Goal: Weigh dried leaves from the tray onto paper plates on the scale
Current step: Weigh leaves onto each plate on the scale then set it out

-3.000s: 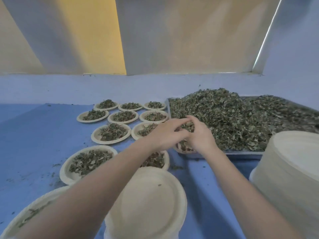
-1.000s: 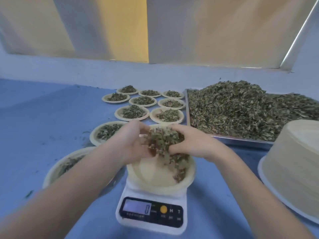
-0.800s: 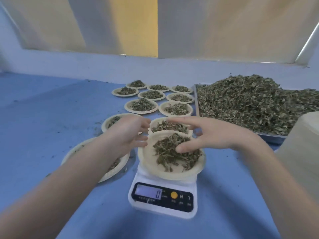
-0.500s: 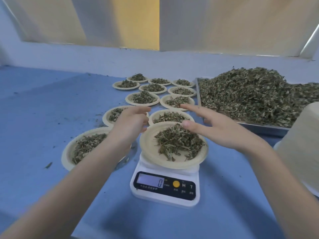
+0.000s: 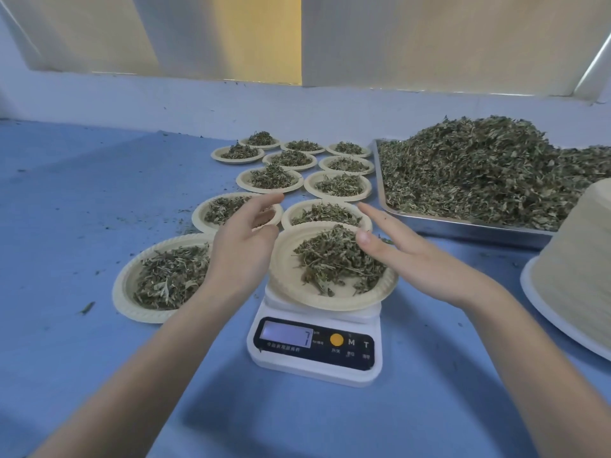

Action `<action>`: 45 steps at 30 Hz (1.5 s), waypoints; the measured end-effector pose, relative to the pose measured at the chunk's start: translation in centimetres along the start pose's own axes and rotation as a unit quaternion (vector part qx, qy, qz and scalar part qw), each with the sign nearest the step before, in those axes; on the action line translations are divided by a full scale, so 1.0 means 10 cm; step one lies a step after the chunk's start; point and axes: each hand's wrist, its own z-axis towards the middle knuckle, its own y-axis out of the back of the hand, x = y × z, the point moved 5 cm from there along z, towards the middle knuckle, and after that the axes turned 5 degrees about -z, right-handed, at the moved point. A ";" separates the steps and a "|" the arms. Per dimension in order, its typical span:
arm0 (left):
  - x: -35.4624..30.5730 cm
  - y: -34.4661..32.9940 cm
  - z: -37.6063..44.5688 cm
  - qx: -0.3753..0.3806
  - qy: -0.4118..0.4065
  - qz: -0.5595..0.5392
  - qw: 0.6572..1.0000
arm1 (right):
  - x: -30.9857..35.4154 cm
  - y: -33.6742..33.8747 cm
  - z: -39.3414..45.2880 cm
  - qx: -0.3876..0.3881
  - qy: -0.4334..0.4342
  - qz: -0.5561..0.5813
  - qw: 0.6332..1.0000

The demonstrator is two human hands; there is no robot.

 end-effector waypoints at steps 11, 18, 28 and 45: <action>0.19 -0.12 -0.03 0.024 0.144 -0.030 0.989 | -0.08 -0.12 0.03 -0.022 -0.151 0.060 0.986; 0.05 0.40 0.48 -0.057 0.141 -0.027 0.988 | 0.37 -0.01 0.53 -0.018 -0.126 0.065 0.990; 0.34 1.38 1.55 -0.149 0.164 -0.020 0.975 | 1.02 -0.35 1.95 0.055 -0.157 0.193 0.967; 1.95 1.92 2.92 -0.151 0.288 -0.012 0.946 | 0.79 -1.22 4.36 0.003 -0.119 -0.321 0.940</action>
